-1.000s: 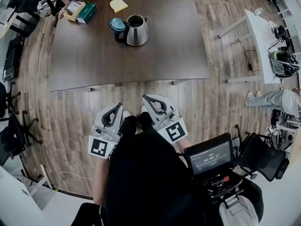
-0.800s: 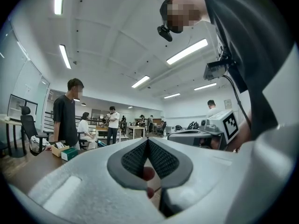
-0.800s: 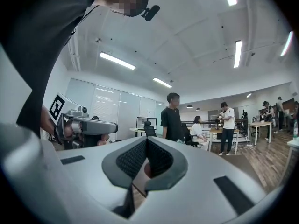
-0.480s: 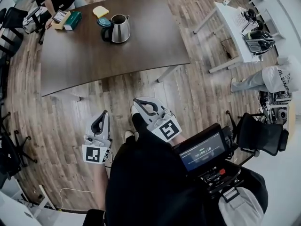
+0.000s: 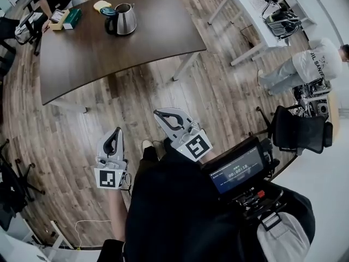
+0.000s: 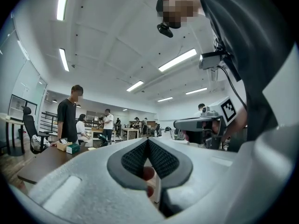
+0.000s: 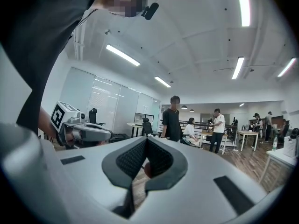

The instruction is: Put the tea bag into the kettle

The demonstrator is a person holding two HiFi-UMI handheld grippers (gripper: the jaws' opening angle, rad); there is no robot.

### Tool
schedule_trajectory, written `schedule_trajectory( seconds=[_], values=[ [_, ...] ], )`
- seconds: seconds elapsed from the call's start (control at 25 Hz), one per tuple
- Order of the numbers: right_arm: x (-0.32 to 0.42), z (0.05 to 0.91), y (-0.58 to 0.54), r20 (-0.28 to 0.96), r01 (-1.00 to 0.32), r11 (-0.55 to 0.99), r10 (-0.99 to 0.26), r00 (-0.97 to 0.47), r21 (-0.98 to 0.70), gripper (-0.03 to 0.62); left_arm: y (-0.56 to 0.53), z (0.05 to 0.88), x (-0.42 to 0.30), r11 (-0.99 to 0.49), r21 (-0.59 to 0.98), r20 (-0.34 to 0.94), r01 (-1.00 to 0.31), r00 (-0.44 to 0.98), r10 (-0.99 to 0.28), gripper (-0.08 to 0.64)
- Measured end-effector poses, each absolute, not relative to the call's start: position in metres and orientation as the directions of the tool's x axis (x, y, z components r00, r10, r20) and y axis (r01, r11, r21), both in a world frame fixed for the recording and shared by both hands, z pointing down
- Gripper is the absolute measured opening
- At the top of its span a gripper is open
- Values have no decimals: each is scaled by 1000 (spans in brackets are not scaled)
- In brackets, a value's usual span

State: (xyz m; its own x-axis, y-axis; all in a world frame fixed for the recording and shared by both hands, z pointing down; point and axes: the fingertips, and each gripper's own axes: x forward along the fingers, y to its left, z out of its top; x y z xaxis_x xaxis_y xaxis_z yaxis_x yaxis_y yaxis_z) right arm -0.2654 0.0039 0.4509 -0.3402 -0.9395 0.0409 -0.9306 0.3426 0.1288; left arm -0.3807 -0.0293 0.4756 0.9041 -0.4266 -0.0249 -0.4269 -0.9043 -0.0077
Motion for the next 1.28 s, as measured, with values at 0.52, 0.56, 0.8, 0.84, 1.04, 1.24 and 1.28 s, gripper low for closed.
schedule_trajectory(
  seconds=[0.52,0.56,0.8,0.84,1.04,1.24,1.28],
  values=[
    [-231,437,71,-27,-948,300,-952,-305,105,5,38,466,-342,-899,-95,-25,-427,904,-427,2],
    [-227,438,77,-28,-950,298,-953,-302,99,5,45,465,-337,-900,-100,-20,-423,906,-423,2],
    [-218,442,97,-23,-940,321,-945,-326,112,5,73,466,-327,-902,-111,2,-418,907,-421,2],
    [-218,442,98,-26,-939,327,-943,-332,111,3,75,466,-327,-900,-117,2,-420,906,-423,2],
    [-222,445,100,-40,-929,350,-933,-357,120,3,79,469,-334,-884,-124,3,-451,891,-455,2],
    [-224,445,107,-48,-924,366,-927,-373,113,3,86,471,-335,-876,-113,12,-469,881,-473,2],
    [-224,444,107,-49,-924,367,-926,-374,110,3,86,470,-335,-875,-116,16,-469,880,-474,2]
  ],
)
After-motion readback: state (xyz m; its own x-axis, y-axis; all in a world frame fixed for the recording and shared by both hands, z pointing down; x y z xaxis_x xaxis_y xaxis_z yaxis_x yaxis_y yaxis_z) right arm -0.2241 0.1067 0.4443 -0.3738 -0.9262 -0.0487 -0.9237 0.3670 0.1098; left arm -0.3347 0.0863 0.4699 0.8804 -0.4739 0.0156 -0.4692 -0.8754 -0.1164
